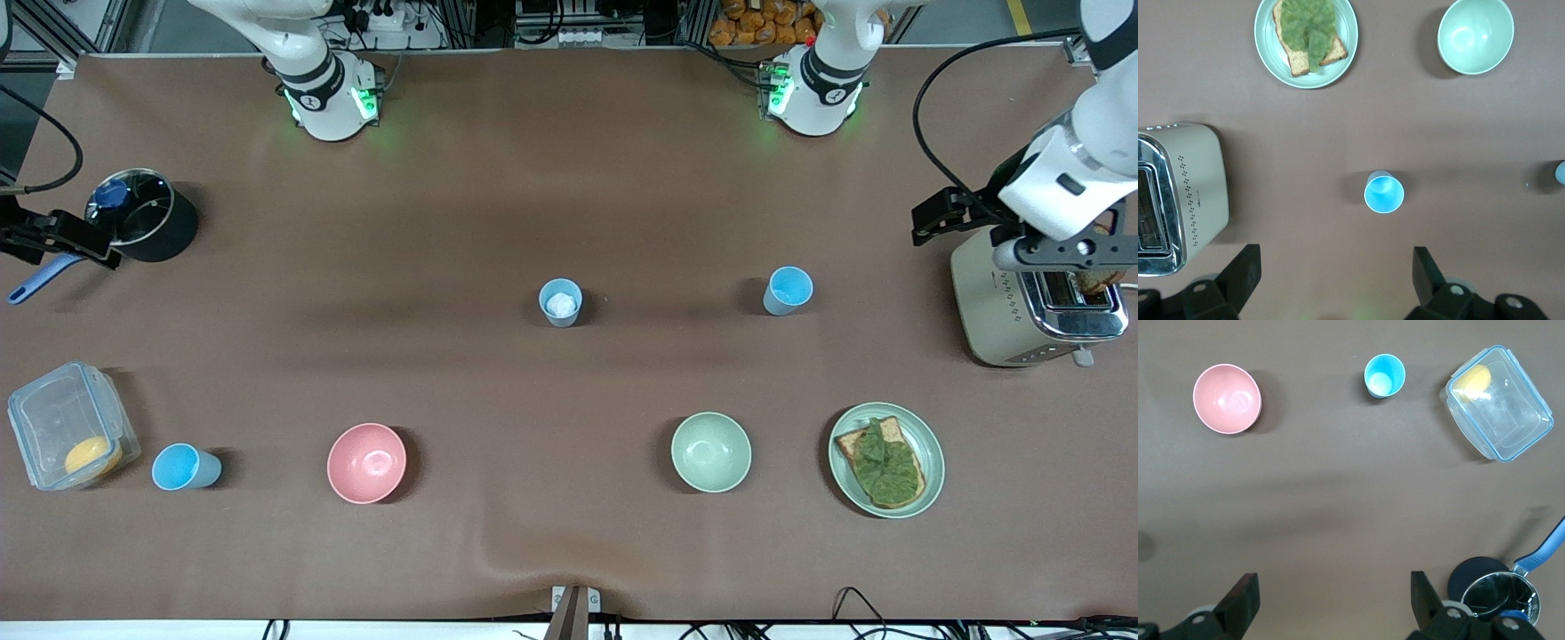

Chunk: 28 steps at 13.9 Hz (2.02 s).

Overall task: Stack blue cups with both arms
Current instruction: 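Reach the left gripper to the blue cup beside the toaster, then close the left gripper on the blue cup and lift it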

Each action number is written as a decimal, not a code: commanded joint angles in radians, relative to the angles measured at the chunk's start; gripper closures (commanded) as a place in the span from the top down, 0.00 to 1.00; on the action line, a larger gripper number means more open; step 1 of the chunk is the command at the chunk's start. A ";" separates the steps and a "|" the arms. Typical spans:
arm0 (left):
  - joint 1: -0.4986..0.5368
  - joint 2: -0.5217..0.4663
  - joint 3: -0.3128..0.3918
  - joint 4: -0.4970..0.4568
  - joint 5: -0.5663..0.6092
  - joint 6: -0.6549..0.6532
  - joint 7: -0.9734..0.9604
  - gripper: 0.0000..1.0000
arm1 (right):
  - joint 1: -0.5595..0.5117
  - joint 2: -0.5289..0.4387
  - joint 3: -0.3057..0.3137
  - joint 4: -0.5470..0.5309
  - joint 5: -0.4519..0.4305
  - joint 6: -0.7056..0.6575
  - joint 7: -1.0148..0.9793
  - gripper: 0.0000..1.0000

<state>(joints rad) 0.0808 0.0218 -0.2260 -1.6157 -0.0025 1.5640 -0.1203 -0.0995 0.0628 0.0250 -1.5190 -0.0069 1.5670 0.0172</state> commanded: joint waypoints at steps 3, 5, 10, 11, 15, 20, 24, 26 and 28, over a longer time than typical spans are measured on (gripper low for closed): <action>-0.007 -0.022 -0.052 -0.064 0.012 0.050 0.004 1.00 | -0.019 -0.021 0.016 -0.015 -0.005 0.019 0.020 1.00; -0.007 -0.008 -0.052 -0.069 0.010 0.053 0.065 1.00 | -0.023 -0.020 0.016 -0.015 -0.007 0.009 0.009 1.00; -0.045 0.078 -0.052 -0.105 -0.002 0.146 0.057 1.00 | -0.026 -0.018 0.015 -0.012 -0.008 0.019 0.026 1.00; -0.064 0.087 -0.052 -0.113 -0.002 0.168 0.048 1.00 | -0.031 -0.018 0.015 -0.010 -0.008 0.024 0.026 1.00; -0.118 0.089 -0.053 -0.275 -0.028 0.393 0.006 1.00 | -0.040 -0.017 0.016 -0.009 -0.007 0.071 0.026 1.00; -0.173 0.101 -0.055 -0.392 -0.034 0.539 -0.186 1.00 | -0.023 -0.011 0.021 -0.013 -0.002 0.091 0.024 1.00; -0.177 0.132 -0.059 -0.510 -0.034 0.678 -0.237 1.00 | -0.019 -0.011 0.021 -0.018 0.010 0.104 0.013 1.00; -0.176 0.151 -0.061 -0.550 -0.036 0.720 -0.246 1.00 | -0.019 -0.011 0.021 -0.020 0.010 0.108 0.023 1.00; -0.177 0.156 -0.059 -0.570 -0.036 0.735 -0.268 1.00 | -0.019 -0.011 0.021 -0.026 0.004 0.104 0.024 1.00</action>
<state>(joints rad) -0.0938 0.1859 -0.2853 -2.1591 -0.0176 2.2736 -0.3613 -0.1198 0.0629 0.0455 -1.5258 -0.0073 1.6638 0.0315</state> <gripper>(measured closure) 0.000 0.000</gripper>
